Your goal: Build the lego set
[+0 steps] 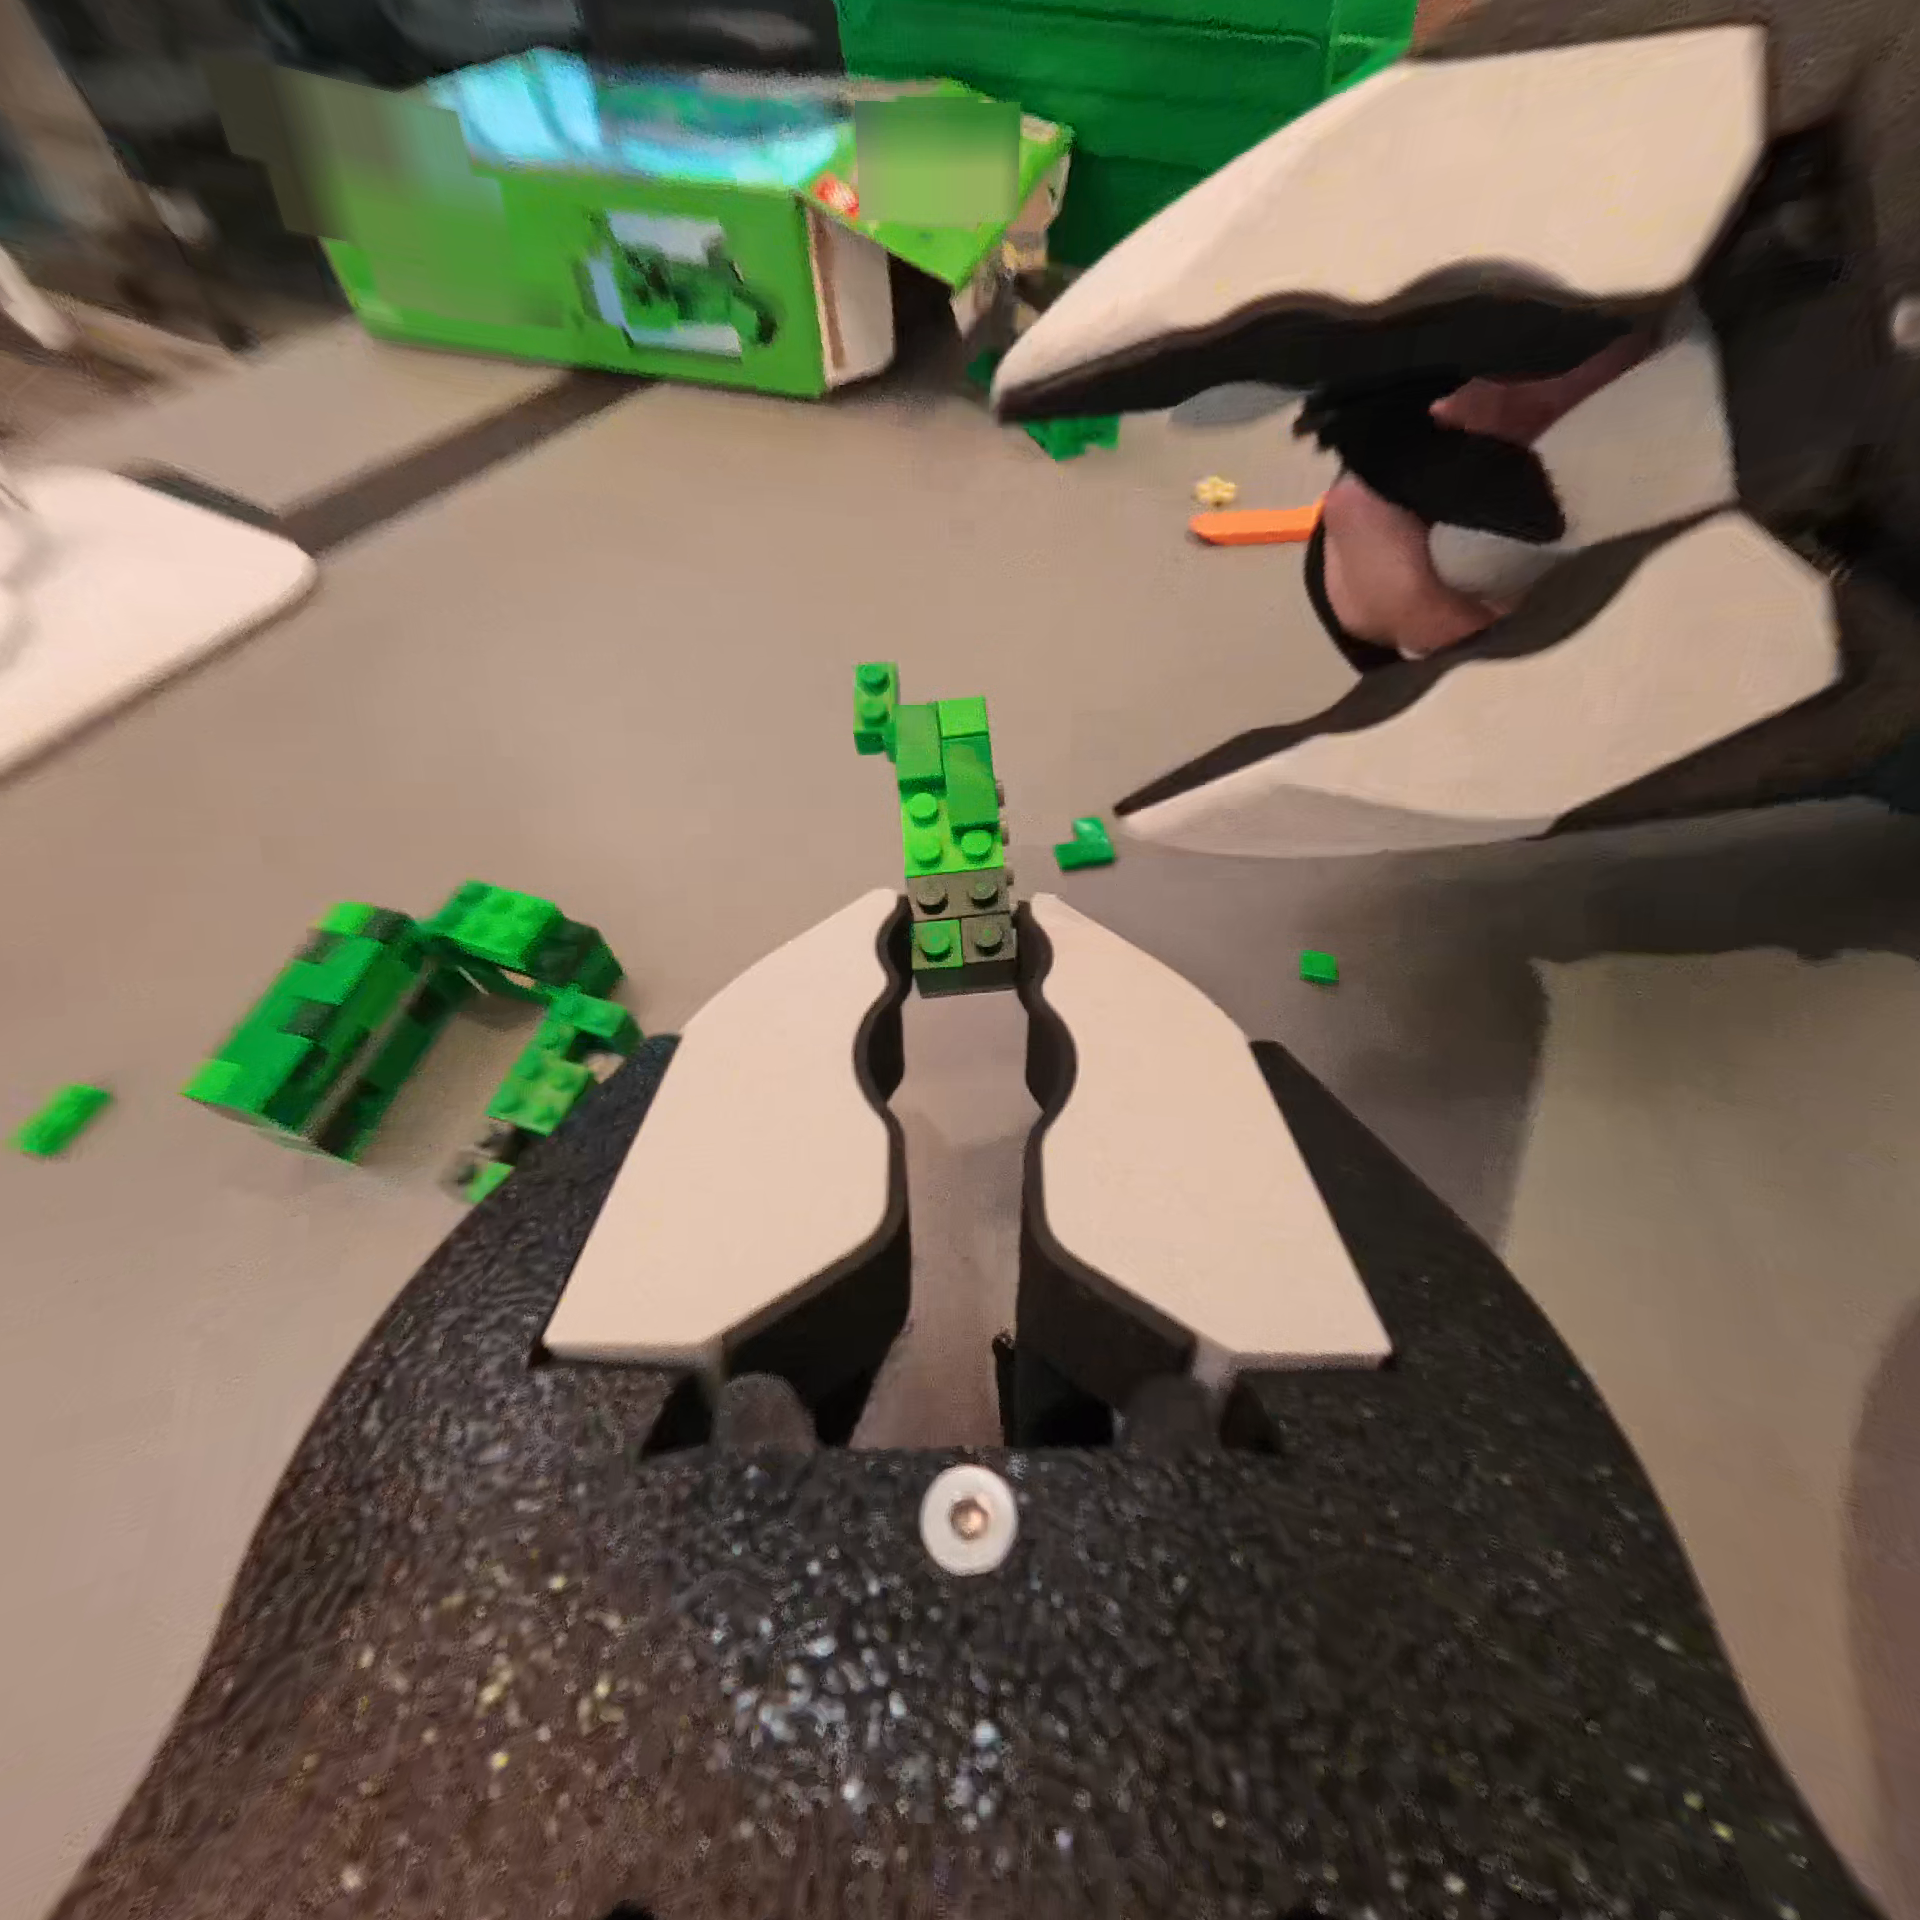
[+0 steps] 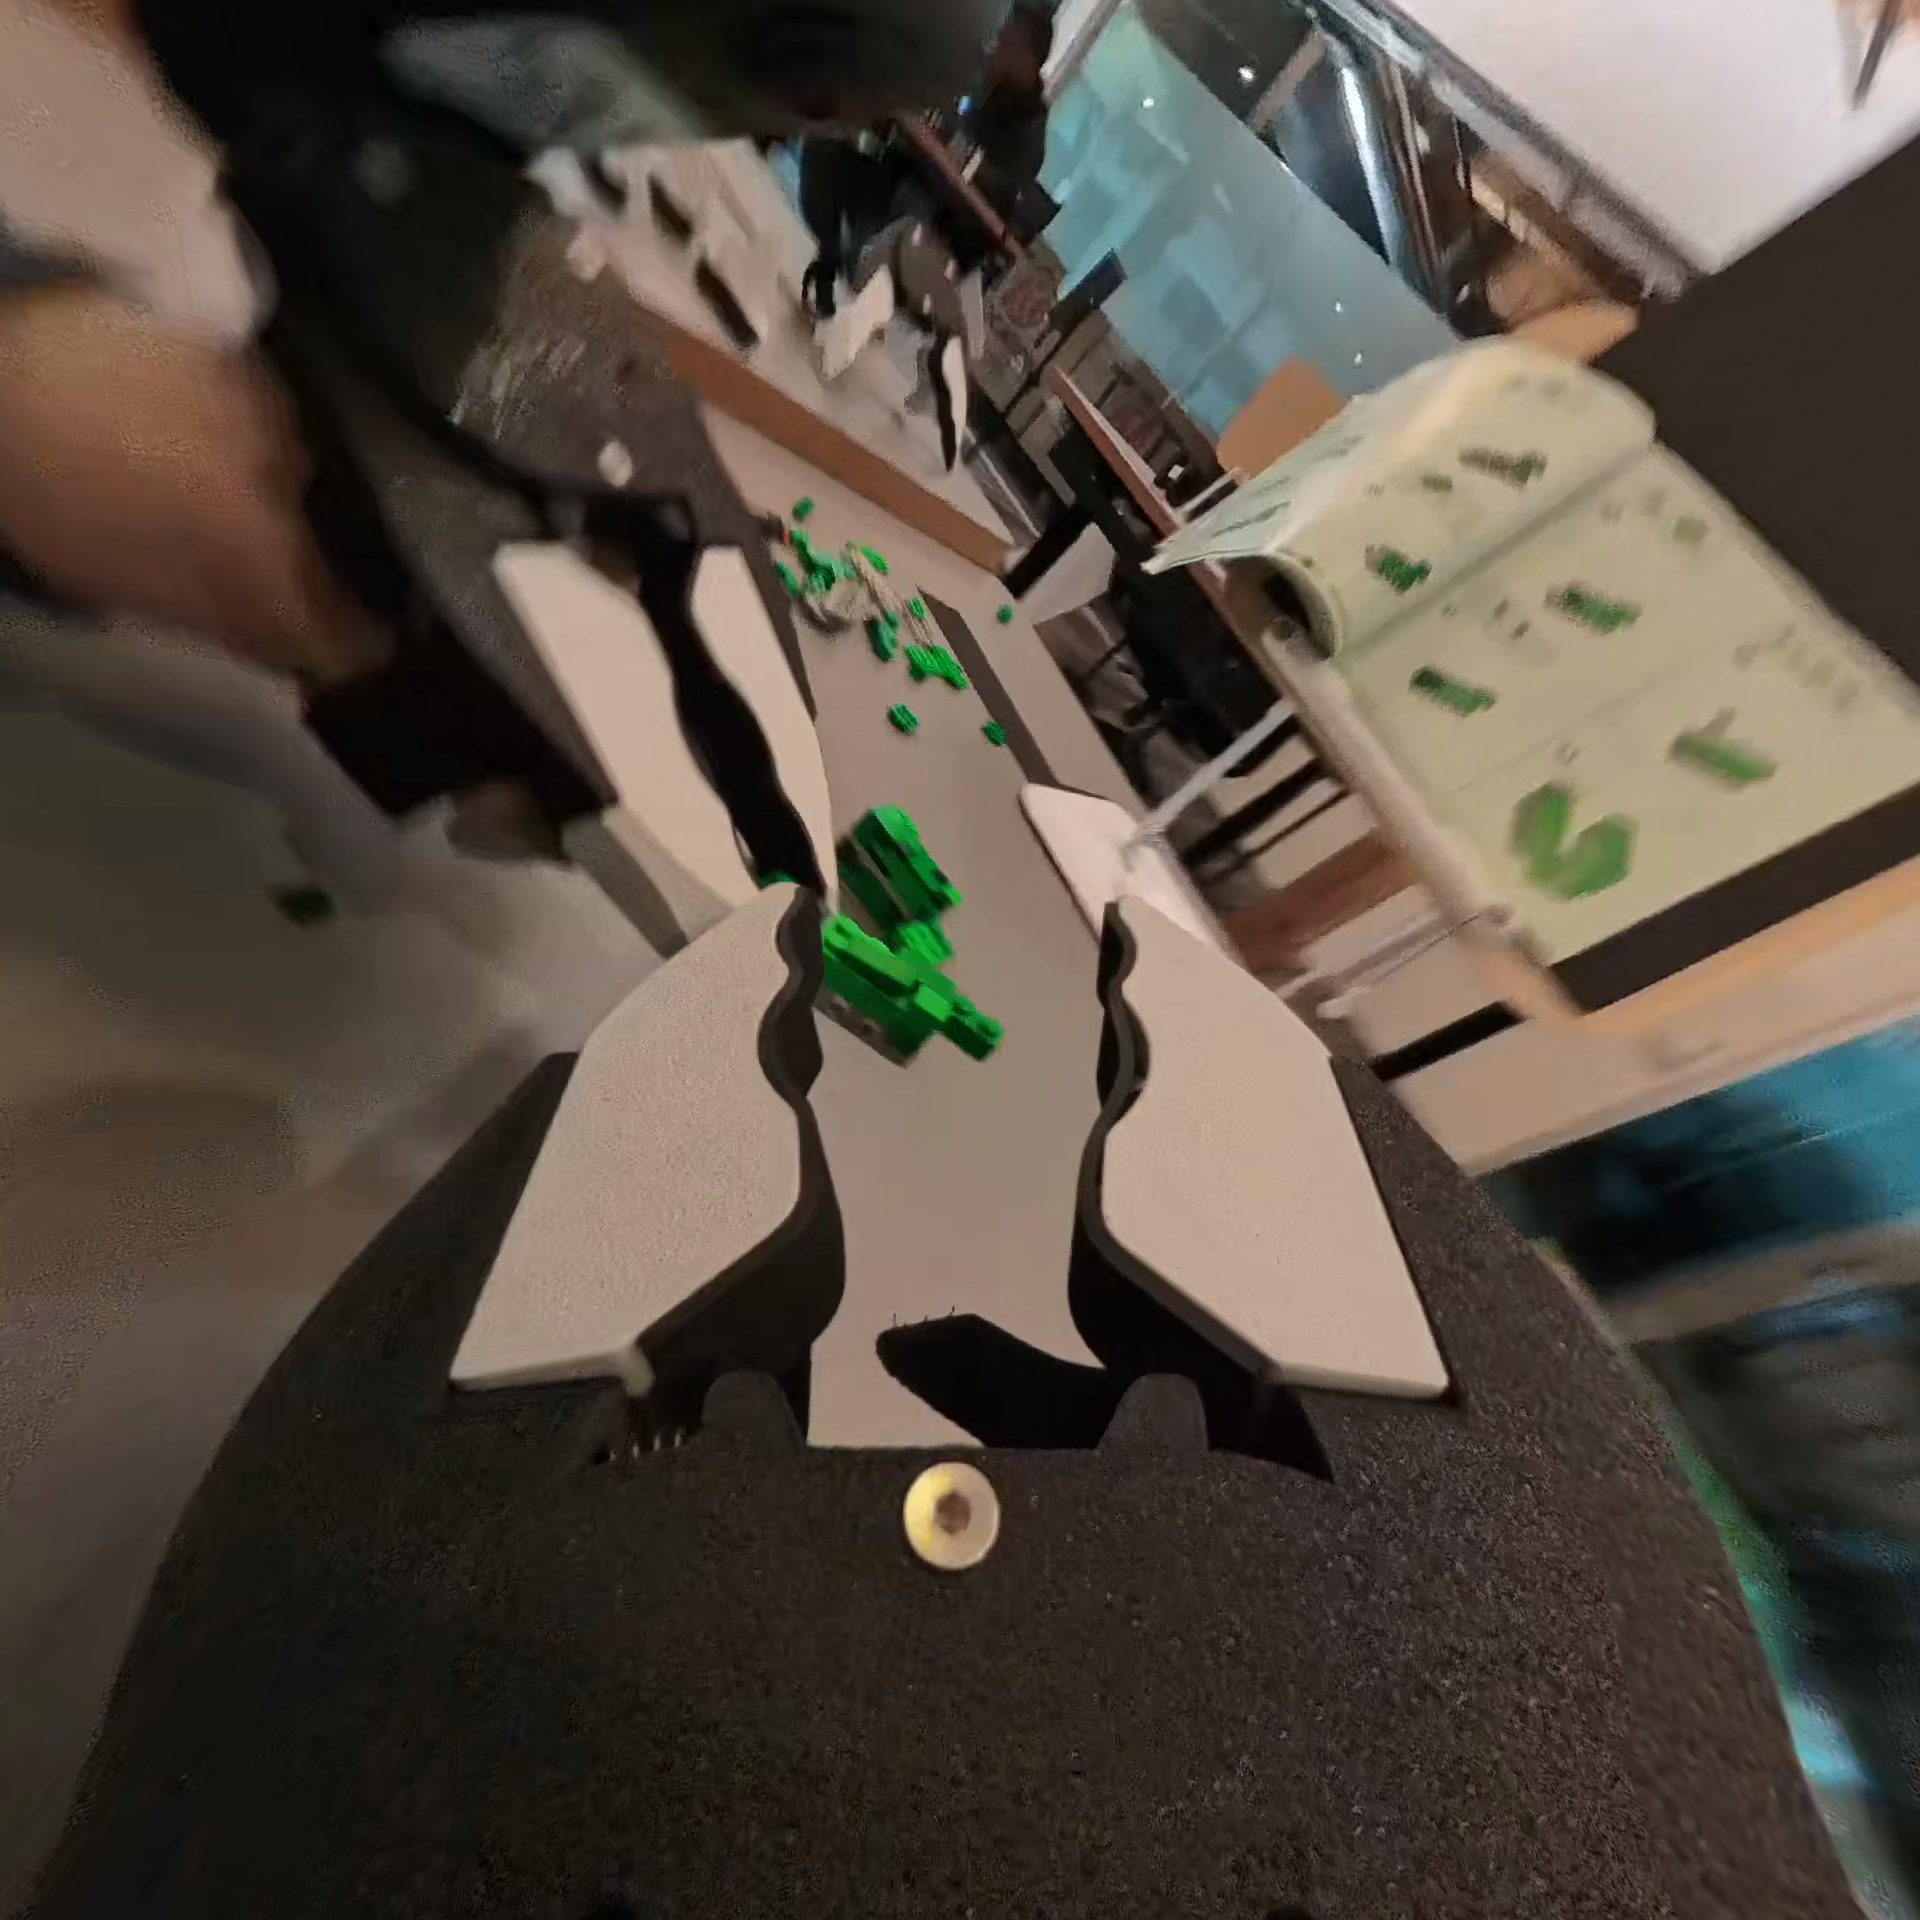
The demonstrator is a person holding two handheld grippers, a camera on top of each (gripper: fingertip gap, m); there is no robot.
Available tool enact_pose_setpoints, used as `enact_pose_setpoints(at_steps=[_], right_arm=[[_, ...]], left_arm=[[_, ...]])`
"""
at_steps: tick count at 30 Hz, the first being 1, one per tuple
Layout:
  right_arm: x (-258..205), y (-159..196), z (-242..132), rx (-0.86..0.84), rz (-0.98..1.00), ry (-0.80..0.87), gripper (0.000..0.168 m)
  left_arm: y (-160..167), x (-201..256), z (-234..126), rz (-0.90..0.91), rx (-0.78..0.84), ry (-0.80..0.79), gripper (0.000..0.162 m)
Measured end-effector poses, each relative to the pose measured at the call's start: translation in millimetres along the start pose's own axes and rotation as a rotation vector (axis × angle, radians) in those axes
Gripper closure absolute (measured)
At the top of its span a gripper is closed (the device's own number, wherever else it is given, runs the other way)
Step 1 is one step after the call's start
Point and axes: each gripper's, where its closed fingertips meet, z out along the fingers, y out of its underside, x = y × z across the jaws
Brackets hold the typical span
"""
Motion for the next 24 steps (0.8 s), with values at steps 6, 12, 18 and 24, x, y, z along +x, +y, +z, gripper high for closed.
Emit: enact_pose_setpoints(at_steps=[6,12,18,24], right_arm=[[-30,34,2,-0.155,-0.739,-0.065,0.131],[-38,45,5,-0.202,-0.833,-0.117,0.15],[-37,44,4,-0.237,-0.764,-0.112,0.15],[-36,45,2,-0.26,-0.665,-0.144,0.15]], left_arm=[[14,17,4,-0.192,-0.093,0.201,0.144],[18,24,4,-0.231,-0.128,0.262,0.144],[14,25,3,-0.253,-0.105,0.278,0.144],[11,25,3,-0.199,-0.07,0.276,0.14]])
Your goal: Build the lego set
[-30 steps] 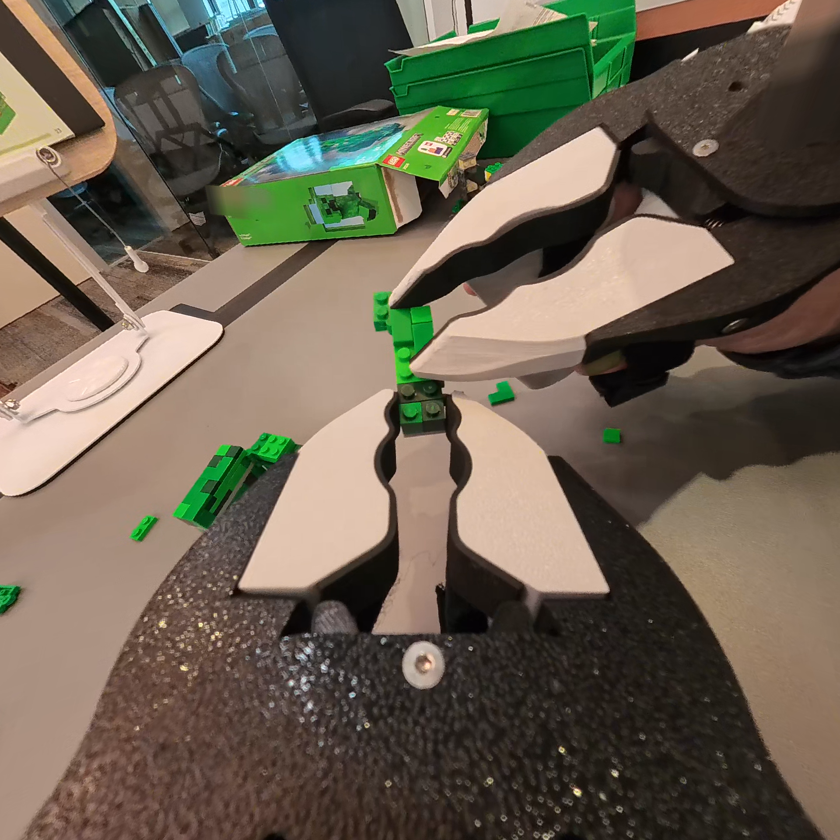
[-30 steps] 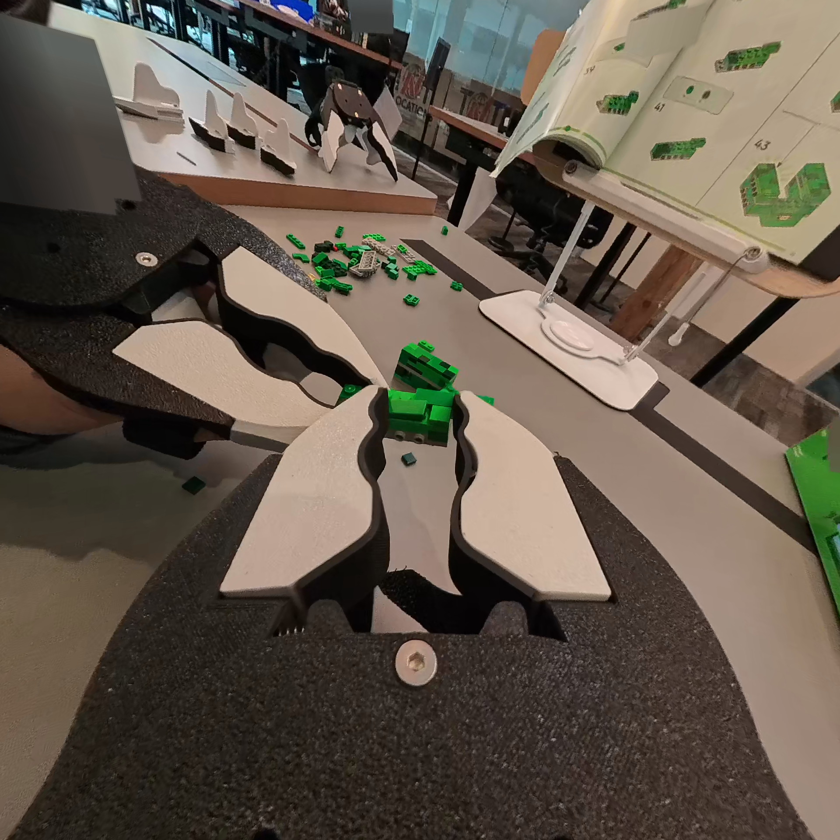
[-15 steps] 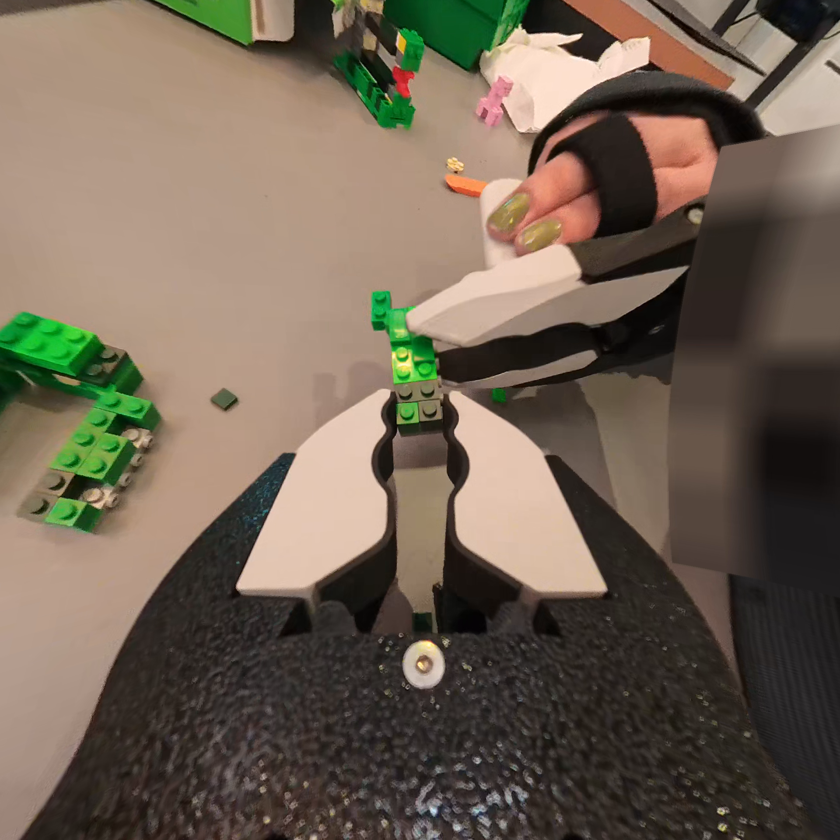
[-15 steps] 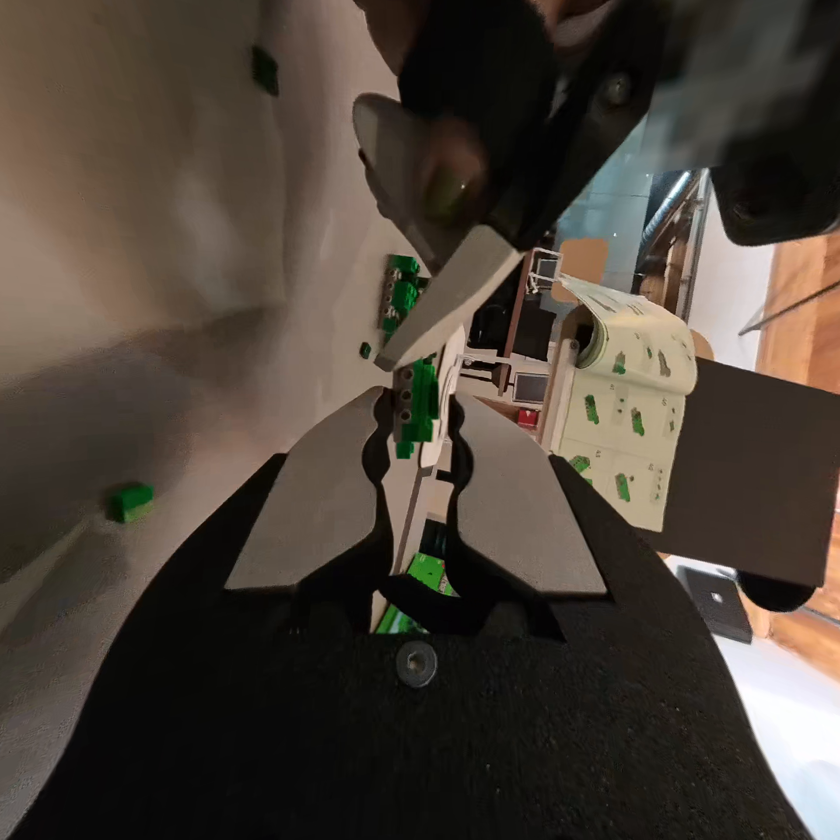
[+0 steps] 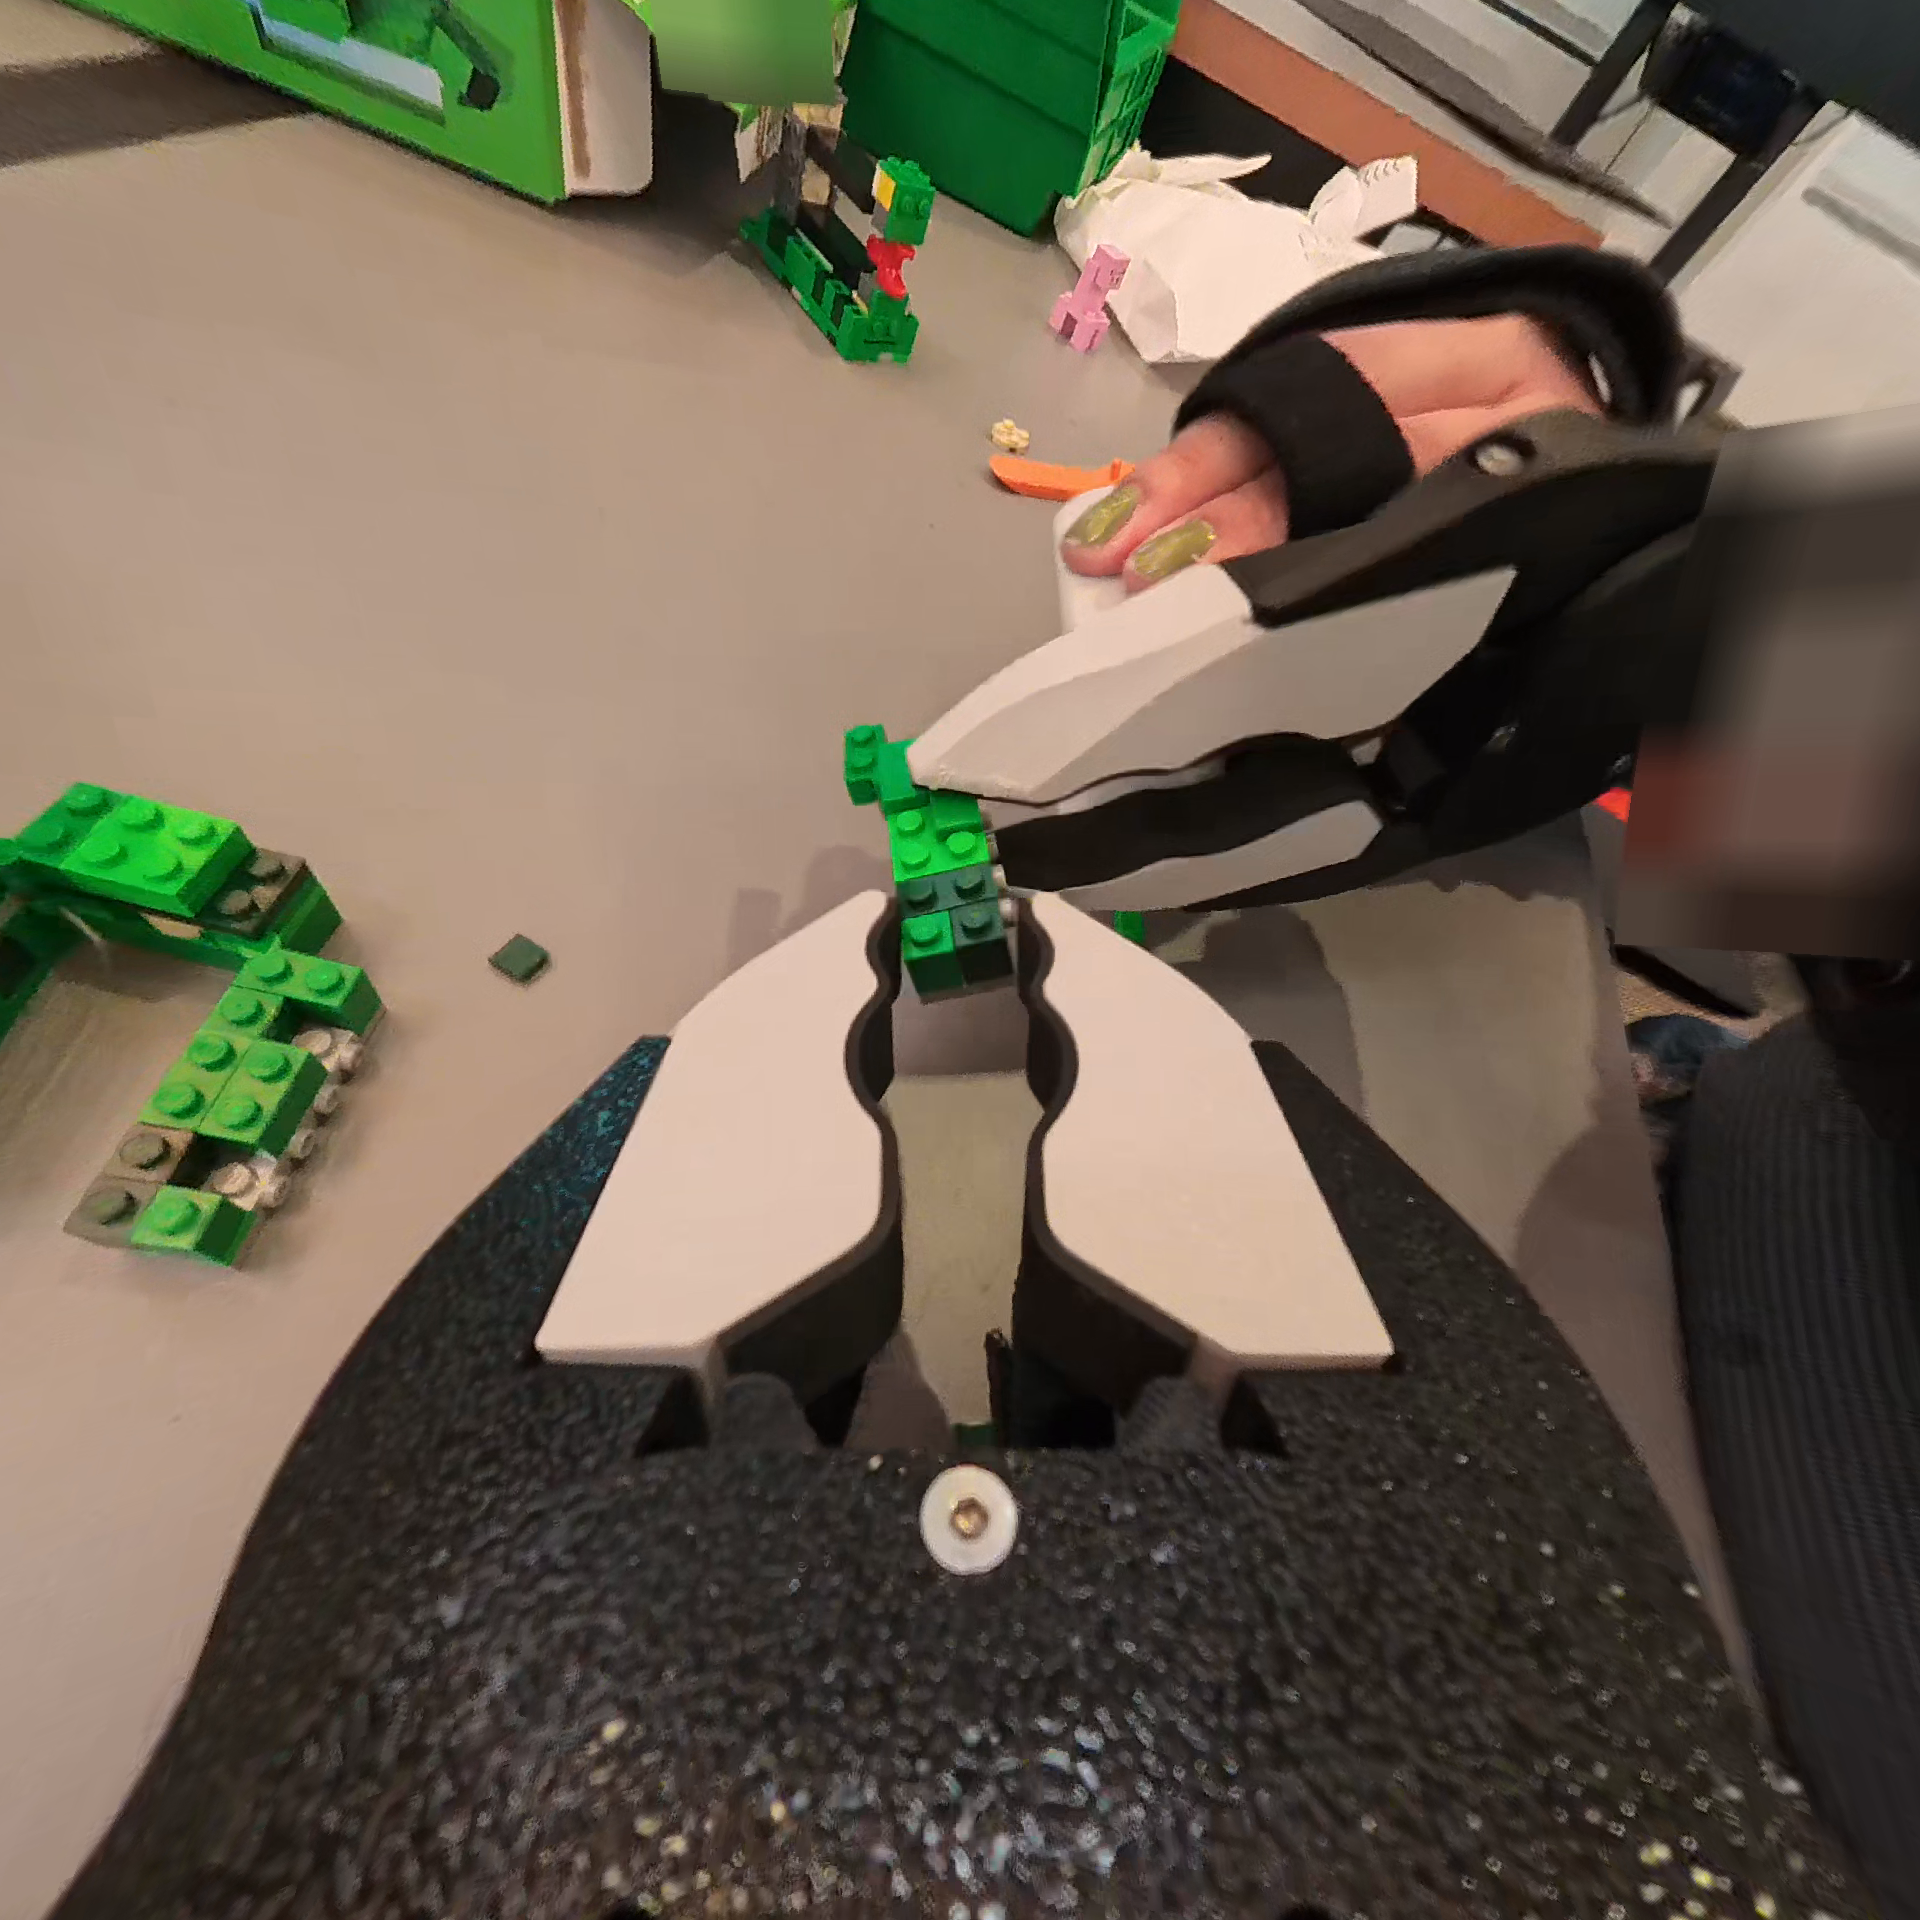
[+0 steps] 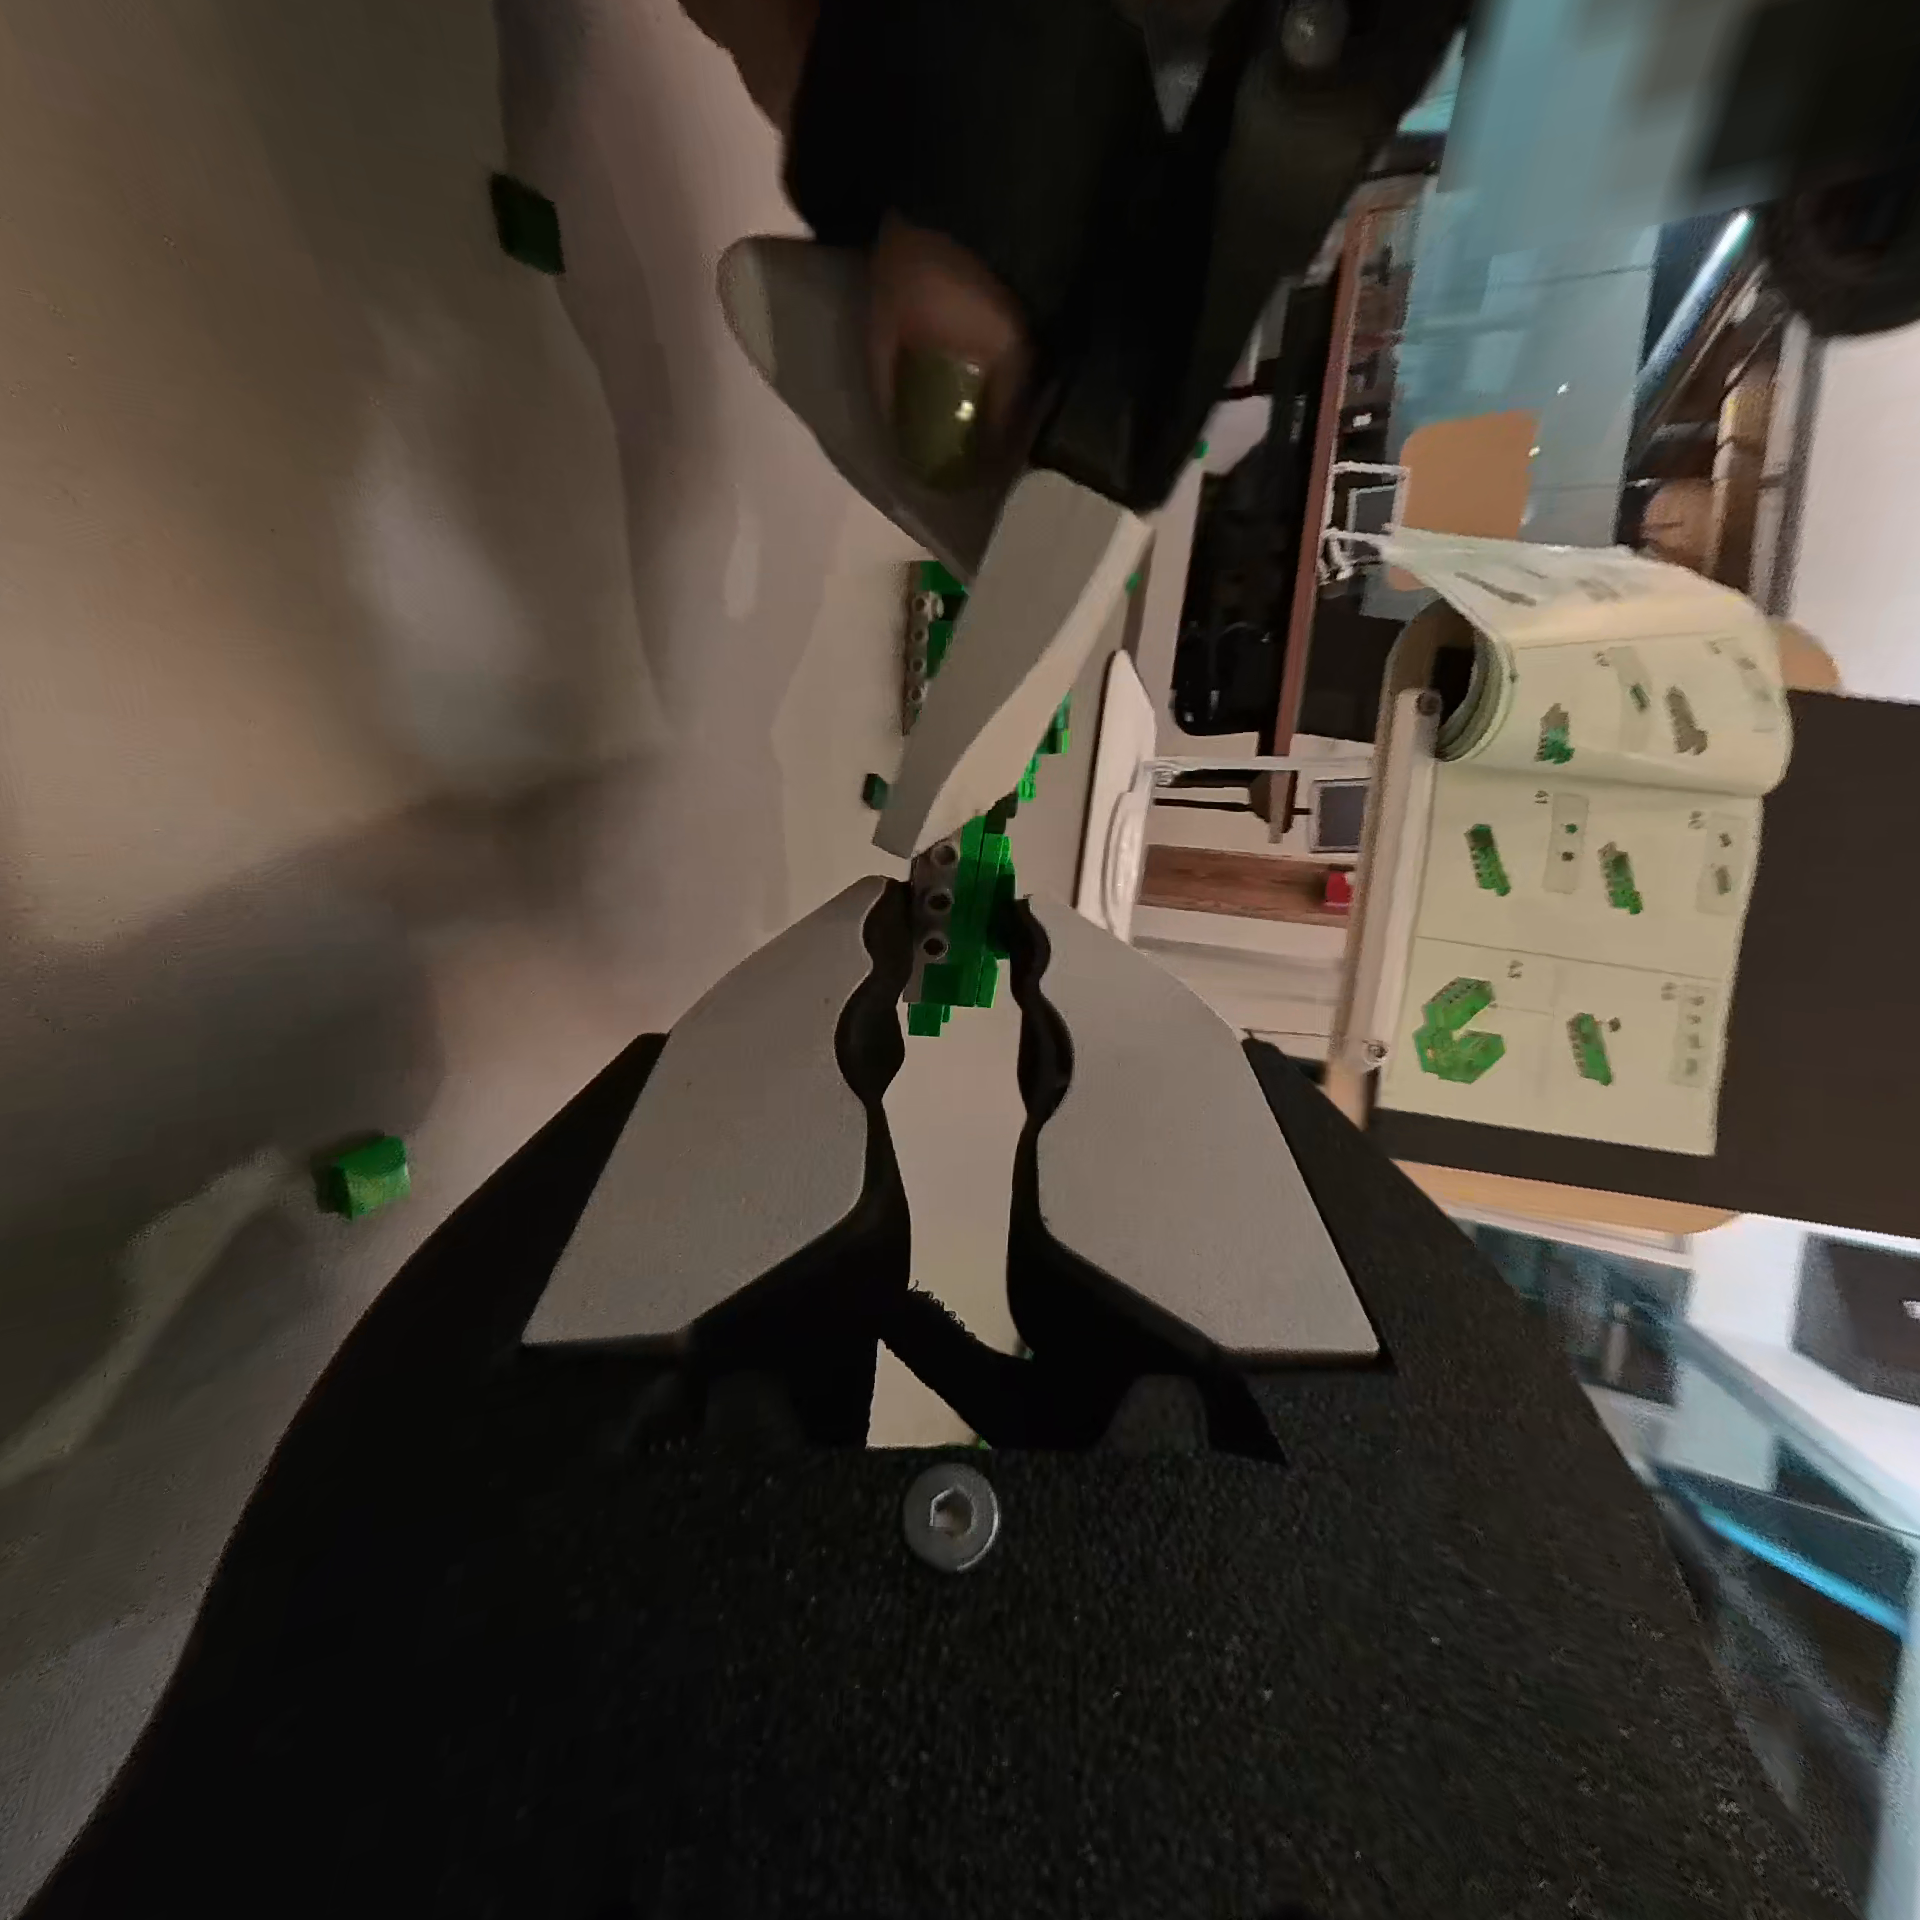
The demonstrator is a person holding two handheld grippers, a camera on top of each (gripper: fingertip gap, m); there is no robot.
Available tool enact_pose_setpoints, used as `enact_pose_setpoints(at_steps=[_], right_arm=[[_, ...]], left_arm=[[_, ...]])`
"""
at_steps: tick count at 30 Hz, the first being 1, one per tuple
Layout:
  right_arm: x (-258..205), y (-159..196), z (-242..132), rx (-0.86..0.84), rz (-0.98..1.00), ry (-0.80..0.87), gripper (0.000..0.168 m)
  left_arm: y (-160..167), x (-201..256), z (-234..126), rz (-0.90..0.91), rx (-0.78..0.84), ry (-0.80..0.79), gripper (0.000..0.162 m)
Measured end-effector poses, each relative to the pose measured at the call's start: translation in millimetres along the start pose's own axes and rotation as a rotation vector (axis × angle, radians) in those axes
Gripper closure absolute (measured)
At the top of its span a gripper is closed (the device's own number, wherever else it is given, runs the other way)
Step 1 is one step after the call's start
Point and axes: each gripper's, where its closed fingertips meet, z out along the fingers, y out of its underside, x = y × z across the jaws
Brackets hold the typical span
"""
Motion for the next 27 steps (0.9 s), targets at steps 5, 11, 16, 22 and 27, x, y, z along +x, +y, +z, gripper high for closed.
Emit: enact_pose_setpoints(at_steps=[5,11,16,22,27], right_arm=[[-3,8,-1,-0.004,0.092,-0.117,0.15],[-7,-3,-11,0.088,0.26,-0.306,0.15],[-7,-12,-22,0.163,0.41,-0.453,0.15],[9,-21,-36,0.234,0.522,-0.478,0.149],[24,-36,-53,0.344,0.633,-0.535,0.15]], left_arm=[[-4,-7,-5,0.393,-0.033,-0.169,0.12],[1,4,-2,0.776,-0.066,-0.23,0.128],[-6,14,-5,0.852,0.012,-0.23,0.145],[-18,29,-15,0.72,0.189,-0.062,0.147],[-29,47,-29,0.634,0.346,0.111,0.147]])
